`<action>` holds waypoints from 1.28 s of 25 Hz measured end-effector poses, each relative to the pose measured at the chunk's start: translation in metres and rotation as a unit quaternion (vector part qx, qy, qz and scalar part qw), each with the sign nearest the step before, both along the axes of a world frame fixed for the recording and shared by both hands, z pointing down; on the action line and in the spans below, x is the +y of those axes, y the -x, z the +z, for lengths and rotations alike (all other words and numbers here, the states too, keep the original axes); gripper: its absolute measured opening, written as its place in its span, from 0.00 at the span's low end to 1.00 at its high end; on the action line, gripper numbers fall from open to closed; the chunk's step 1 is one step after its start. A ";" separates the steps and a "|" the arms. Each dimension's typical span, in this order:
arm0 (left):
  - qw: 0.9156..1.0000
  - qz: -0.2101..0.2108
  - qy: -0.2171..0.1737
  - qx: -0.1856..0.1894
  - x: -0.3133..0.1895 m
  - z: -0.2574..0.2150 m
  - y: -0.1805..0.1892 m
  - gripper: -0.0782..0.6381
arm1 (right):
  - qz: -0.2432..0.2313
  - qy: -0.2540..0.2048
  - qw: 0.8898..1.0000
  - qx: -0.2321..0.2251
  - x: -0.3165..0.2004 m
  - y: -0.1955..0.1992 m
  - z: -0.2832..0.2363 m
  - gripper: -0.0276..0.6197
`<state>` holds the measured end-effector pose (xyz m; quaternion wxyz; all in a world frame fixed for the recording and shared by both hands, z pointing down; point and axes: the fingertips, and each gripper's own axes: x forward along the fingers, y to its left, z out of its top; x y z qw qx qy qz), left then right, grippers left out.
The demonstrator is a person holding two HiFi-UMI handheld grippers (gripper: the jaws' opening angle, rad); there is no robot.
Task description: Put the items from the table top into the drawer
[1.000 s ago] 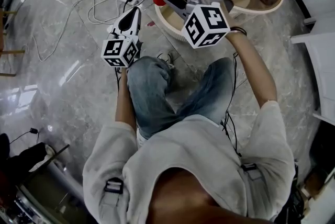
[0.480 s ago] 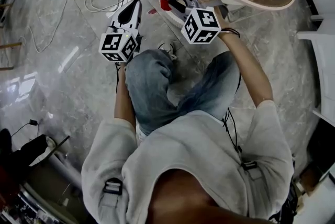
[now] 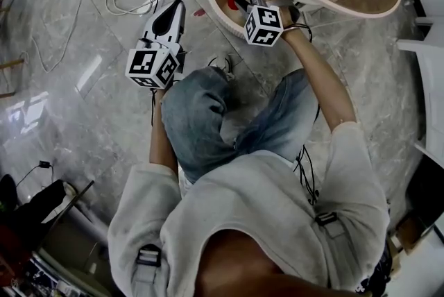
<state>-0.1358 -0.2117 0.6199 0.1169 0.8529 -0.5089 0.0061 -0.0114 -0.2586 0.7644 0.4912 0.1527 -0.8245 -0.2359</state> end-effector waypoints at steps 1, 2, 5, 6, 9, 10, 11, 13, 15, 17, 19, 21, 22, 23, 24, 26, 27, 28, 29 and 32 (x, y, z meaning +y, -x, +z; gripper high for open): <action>1.000 0.001 0.002 0.000 0.000 0.002 0.000 0.13 | 0.002 0.005 1.000 0.006 -0.004 0.000 0.010 0.10; 1.000 0.002 0.003 0.000 -0.001 0.004 -0.001 0.13 | 0.003 0.010 1.000 0.010 -0.009 0.000 0.019 0.10; 1.000 0.003 0.005 -0.003 -0.003 0.006 0.001 0.13 | 0.010 0.021 0.999 0.022 -0.022 -0.001 0.042 0.10; 1.000 0.003 0.007 -0.005 -0.004 0.007 0.002 0.13 | 0.011 0.022 0.999 0.027 -0.025 -0.001 0.049 0.10; 1.000 0.004 0.010 -0.008 -0.005 0.009 0.006 0.13 | 0.015 0.019 0.999 0.039 -0.034 -0.003 0.067 0.10; 1.000 0.004 0.011 -0.009 -0.006 0.009 0.006 0.13 | 0.017 0.020 0.999 0.041 -0.035 -0.005 0.072 0.10; 1.000 0.004 0.012 -0.010 -0.006 0.010 0.007 0.13 | 0.019 0.021 0.999 0.042 -0.035 -0.006 0.075 0.10; 1.000 0.002 0.013 -0.009 -0.005 0.010 0.010 0.13 | 0.021 0.022 0.999 0.036 -0.034 -0.006 0.078 0.10; 1.000 0.000 0.013 -0.008 -0.004 0.010 0.012 0.13 | 0.021 0.030 0.999 0.029 -0.030 -0.004 0.078 0.11; 1.000 0.000 0.012 -0.008 -0.005 0.010 0.012 0.13 | 0.017 0.047 0.998 0.032 -0.023 -0.005 0.080 0.16; 1.000 -0.001 0.009 -0.007 -0.004 0.008 0.011 0.13 | 0.014 0.059 0.997 0.040 -0.016 -0.007 0.084 0.20; 1.000 0.000 0.005 -0.009 -0.003 0.006 0.008 0.13 | 0.016 0.068 0.997 0.036 -0.010 -0.008 0.086 0.21; 1.000 0.001 0.004 -0.010 -0.001 0.005 0.006 0.13 | 0.019 0.073 0.997 0.030 -0.008 -0.008 0.086 0.21; 1.000 0.003 0.004 -0.012 0.000 0.005 0.005 0.13 | 0.022 0.079 0.996 0.025 -0.005 -0.008 0.086 0.23; 1.000 0.004 0.003 -0.012 0.001 0.005 0.004 0.13 | 0.025 0.085 0.996 0.022 -0.002 -0.008 0.087 0.25; 1.000 0.001 0.000 -0.010 0.003 0.003 0.004 0.13 | 0.030 0.098 0.995 0.016 0.001 -0.009 0.086 0.32; 1.000 -0.001 -0.003 -0.009 0.004 0.002 0.004 0.13 | 0.033 0.101 0.994 0.012 0.003 -0.009 0.084 0.33; 1.000 -0.003 -0.005 -0.008 0.005 0.001 0.005 0.13 | 0.035 0.102 0.994 0.005 0.004 -0.010 0.082 0.33; 1.000 -0.004 -0.007 -0.007 0.006 0.000 0.004 0.13 | 0.038 0.101 0.994 -0.006 0.006 -0.009 0.077 0.33; 1.000 -0.002 -0.005 -0.007 0.012 0.000 0.001 0.13 | 0.042 0.087 0.993 -0.063 0.016 0.001 0.048 0.32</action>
